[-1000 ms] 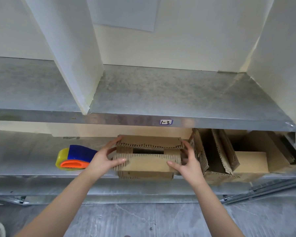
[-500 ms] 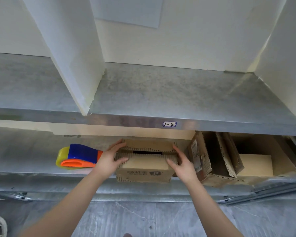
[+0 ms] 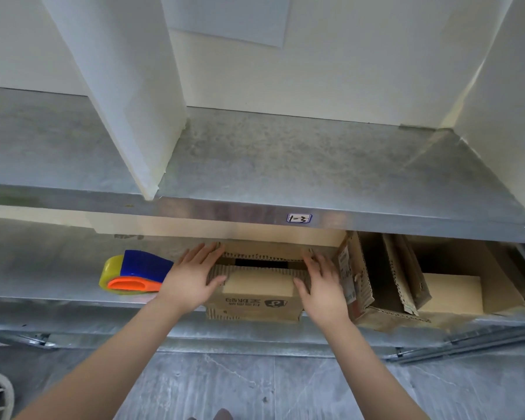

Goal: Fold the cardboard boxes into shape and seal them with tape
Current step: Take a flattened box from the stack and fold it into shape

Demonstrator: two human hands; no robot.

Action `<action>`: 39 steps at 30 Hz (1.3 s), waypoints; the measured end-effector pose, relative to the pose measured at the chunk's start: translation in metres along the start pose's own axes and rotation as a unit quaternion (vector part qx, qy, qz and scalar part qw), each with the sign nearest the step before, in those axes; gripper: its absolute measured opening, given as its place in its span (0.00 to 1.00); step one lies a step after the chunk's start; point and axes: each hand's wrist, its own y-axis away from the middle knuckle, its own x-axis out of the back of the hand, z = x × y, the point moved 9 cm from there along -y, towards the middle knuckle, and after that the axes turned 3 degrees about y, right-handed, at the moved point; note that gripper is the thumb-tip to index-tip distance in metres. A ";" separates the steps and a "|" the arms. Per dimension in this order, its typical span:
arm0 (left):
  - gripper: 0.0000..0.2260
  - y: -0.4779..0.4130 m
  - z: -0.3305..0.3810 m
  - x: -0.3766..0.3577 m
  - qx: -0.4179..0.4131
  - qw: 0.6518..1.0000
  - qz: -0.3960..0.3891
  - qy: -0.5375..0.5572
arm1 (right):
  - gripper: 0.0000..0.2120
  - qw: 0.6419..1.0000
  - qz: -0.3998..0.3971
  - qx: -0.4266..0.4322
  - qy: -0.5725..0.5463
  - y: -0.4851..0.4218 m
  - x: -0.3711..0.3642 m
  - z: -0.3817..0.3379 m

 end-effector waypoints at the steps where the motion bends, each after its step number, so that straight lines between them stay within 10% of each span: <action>1: 0.33 -0.001 0.005 0.005 -0.018 0.999 0.016 -0.025 | 0.28 0.999 0.018 0.022 0.017 0.000 0.004 -0.007; 11: 0.28 0.025 0.008 0.021 -0.030 0.995 0.033 -0.085 | 0.25 0.976 0.077 0.182 0.097 0.031 0.010 -0.109; 21: 0.24 0.021 -0.011 0.001 -0.002 1.000 -0.018 -0.014 | 0.34 0.993 -0.057 -0.088 0.054 0.015 -0.016 -0.042; 32: 0.33 0.015 -0.022 -0.018 0.034 0.988 -0.126 0.077 | 0.30 0.975 -0.121 -0.073 -0.173 0.015 -0.019 -0.002; 39: 0.25 -0.006 -0.001 -0.007 -0.001 0.992 -0.027 0.123 | 0.29 0.973 -0.116 -0.072 -0.188 -0.020 -0.017 0.000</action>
